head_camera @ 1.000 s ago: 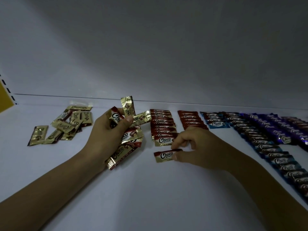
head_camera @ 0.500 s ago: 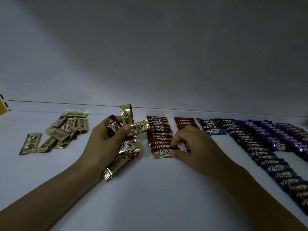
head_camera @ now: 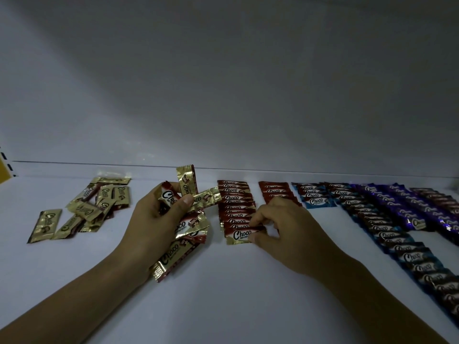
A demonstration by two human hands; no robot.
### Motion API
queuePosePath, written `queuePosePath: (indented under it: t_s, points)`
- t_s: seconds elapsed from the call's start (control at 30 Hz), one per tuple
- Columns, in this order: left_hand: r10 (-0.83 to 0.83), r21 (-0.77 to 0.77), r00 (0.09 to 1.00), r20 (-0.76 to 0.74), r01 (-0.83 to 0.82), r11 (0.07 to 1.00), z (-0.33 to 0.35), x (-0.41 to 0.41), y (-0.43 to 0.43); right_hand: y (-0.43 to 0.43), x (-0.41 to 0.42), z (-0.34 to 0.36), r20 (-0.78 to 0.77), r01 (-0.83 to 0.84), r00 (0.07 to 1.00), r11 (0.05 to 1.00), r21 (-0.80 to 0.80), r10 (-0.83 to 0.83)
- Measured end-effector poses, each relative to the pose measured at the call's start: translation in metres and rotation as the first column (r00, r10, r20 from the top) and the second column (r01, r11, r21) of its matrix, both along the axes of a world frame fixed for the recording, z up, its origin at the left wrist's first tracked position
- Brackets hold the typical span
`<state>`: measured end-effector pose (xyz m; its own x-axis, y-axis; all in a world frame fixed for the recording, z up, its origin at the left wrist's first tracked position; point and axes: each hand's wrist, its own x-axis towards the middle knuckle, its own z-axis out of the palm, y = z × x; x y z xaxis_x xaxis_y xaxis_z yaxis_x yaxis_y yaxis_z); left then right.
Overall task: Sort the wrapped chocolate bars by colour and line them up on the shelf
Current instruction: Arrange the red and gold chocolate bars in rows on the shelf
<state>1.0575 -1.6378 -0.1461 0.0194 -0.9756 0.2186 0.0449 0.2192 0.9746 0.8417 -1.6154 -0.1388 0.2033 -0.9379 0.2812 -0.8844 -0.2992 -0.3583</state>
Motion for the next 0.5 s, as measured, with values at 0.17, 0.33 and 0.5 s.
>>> queuePosePath:
  t_s: [0.17, 0.33, 0.5]
  points:
    - [-0.001, 0.0, 1.0, 0.005, 0.001, 1.0, -0.0006, 0.0001, 0.0001, 0.0017, 0.0032, -0.0012, -0.003, 0.005, 1.0, 0.999, -0.036, -0.005]
    - [0.003, -0.012, 1.0, 0.017, -0.003, 1.0, 0.0003, -0.0002, 0.0006, 0.0034, 0.003, -0.0005, -0.006, 0.019, 1.0, 0.999, -0.039, -0.02]
    - [-0.013, -0.05, 0.999, 0.044, 0.015, 0.999, 0.0015, -0.0021, 0.0017, 0.0038, 0.0045, -0.0011, 0.025, 0.018, 1.0, 0.999, -0.042, -0.017]
